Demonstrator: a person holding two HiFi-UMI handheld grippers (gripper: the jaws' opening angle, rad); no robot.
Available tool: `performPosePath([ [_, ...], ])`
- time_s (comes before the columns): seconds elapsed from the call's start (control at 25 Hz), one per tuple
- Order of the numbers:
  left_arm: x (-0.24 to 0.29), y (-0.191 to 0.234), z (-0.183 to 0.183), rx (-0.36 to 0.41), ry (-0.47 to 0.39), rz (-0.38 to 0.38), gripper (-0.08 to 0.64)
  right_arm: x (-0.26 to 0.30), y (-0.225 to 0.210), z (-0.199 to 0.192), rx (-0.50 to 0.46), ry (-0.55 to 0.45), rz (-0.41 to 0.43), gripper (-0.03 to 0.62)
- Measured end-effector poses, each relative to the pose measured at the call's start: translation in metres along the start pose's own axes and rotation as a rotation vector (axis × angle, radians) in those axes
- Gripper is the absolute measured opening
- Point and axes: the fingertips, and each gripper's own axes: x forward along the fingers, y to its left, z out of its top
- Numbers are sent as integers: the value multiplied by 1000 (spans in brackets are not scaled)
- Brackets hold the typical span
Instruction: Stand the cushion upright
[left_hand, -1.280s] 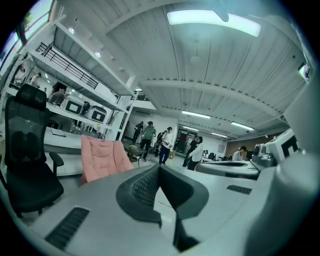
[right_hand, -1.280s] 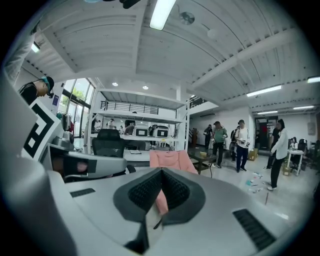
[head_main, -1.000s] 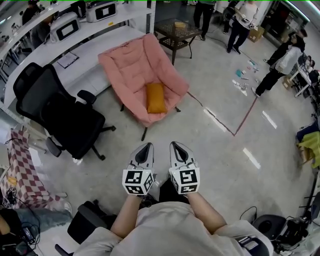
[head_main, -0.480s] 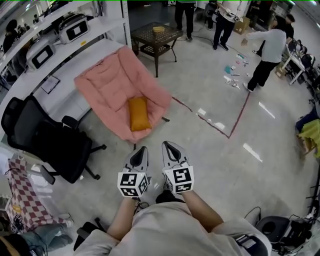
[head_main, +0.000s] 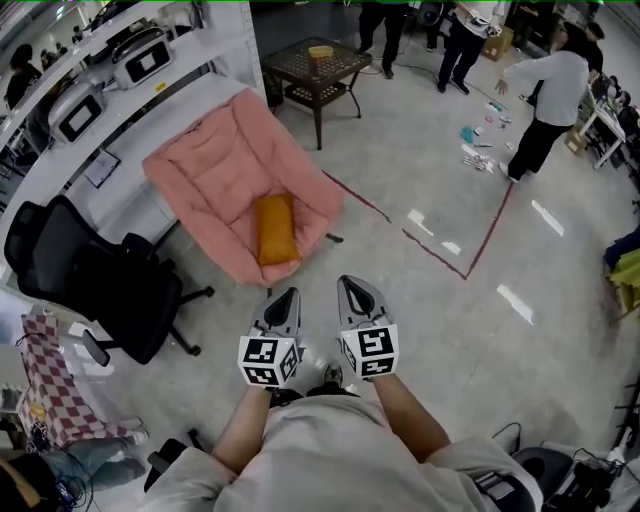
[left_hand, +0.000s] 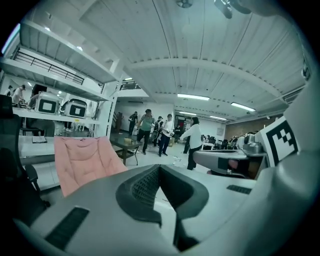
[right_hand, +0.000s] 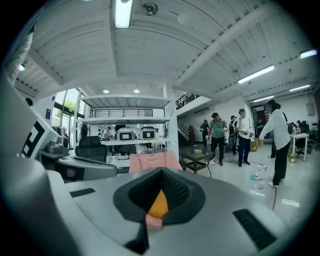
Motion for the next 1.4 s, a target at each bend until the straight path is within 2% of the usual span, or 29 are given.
performPosePath([
  [0.12, 11, -2, -3, 0, 11, 7, 12, 3, -13, -6, 7, 16, 4, 8],
  [0.32, 14, 3, -15, -10, 43, 27, 12, 12, -8, -24, 15, 56, 41, 8],
  [0.76, 56, 29, -34, -36, 101, 5, 12, 49, -12, -49, 0, 139, 54, 8],
  [1.12, 101, 90, -38, -78, 134, 29, 12, 120, -18, -57, -13, 196, 66, 8],
  [1.4, 143, 148, -19, -81, 151, 10, 12, 187, -15, -38, -25, 214, 56, 8],
])
